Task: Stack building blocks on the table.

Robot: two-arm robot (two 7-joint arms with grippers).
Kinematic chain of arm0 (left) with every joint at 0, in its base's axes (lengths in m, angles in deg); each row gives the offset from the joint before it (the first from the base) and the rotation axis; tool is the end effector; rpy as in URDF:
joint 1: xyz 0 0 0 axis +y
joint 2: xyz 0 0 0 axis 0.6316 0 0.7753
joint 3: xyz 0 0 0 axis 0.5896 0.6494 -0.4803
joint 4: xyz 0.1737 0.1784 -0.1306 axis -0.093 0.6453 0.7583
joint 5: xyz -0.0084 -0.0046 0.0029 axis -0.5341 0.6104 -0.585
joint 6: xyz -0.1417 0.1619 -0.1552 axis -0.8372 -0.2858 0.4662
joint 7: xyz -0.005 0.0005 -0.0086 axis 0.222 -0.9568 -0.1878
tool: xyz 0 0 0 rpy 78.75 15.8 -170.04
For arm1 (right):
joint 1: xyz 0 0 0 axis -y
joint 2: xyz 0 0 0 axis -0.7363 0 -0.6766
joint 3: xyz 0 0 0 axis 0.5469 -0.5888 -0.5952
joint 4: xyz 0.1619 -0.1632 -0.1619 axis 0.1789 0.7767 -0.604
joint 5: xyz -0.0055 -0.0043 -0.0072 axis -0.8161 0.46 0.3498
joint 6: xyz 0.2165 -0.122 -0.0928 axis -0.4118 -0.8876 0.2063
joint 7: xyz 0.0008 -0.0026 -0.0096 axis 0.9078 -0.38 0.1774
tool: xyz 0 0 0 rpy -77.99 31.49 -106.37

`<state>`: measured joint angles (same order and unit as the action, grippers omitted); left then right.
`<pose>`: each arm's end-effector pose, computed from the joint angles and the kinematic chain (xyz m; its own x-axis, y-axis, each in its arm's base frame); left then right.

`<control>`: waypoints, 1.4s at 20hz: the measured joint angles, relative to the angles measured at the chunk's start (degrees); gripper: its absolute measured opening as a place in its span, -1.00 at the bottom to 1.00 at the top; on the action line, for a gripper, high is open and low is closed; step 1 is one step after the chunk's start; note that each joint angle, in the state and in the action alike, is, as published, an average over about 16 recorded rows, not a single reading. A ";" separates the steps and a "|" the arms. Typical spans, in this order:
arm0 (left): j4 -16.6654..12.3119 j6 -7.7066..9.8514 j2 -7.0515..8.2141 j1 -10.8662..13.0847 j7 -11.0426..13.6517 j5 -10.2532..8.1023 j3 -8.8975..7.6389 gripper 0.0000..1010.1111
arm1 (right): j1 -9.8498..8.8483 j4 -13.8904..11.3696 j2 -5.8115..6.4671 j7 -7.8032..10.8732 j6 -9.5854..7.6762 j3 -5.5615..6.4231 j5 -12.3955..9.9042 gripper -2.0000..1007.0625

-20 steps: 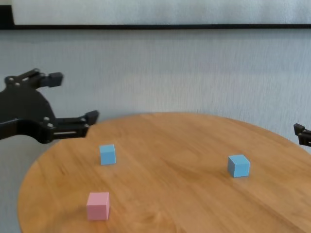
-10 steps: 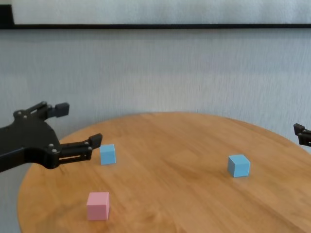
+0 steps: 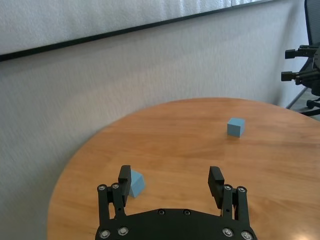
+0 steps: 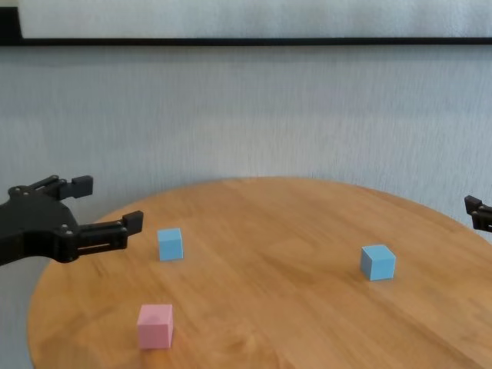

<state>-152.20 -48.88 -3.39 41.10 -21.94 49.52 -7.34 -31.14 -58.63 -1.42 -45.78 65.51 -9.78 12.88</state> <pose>0.3084 0.1002 -0.2778 0.6380 0.7425 0.2041 -0.7645 0.6425 0.0523 0.3155 -0.0891 -0.2866 0.2922 -0.8802 0.3740 0.9553 0.2873 -0.0701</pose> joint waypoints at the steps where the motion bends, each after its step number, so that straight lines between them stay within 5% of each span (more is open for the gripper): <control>1: -0.26 0.87 0.10 0.14 0.20 -0.55 -0.23 0.98 | 0.00 0.00 0.00 0.00 0.00 0.00 0.00 0.99; 7: -3.70 6.62 1.09 1.78 0.30 -2.54 -1.30 0.98 | 0.00 0.00 0.00 0.00 0.00 0.00 0.00 0.99; 14: -6.57 12.19 1.31 3.23 -0.49 -2.39 -1.43 0.98 | 0.00 0.00 0.00 0.00 0.00 0.00 0.00 0.99; 28: -2.70 17.80 -1.33 1.04 0.58 1.66 0.95 0.98 | 0.00 0.01 0.00 0.00 0.00 0.00 0.00 0.99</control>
<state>-154.90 -31.08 -4.72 42.14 -21.36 51.18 -6.39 -31.14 -58.63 -1.43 -45.78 65.51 -9.78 12.88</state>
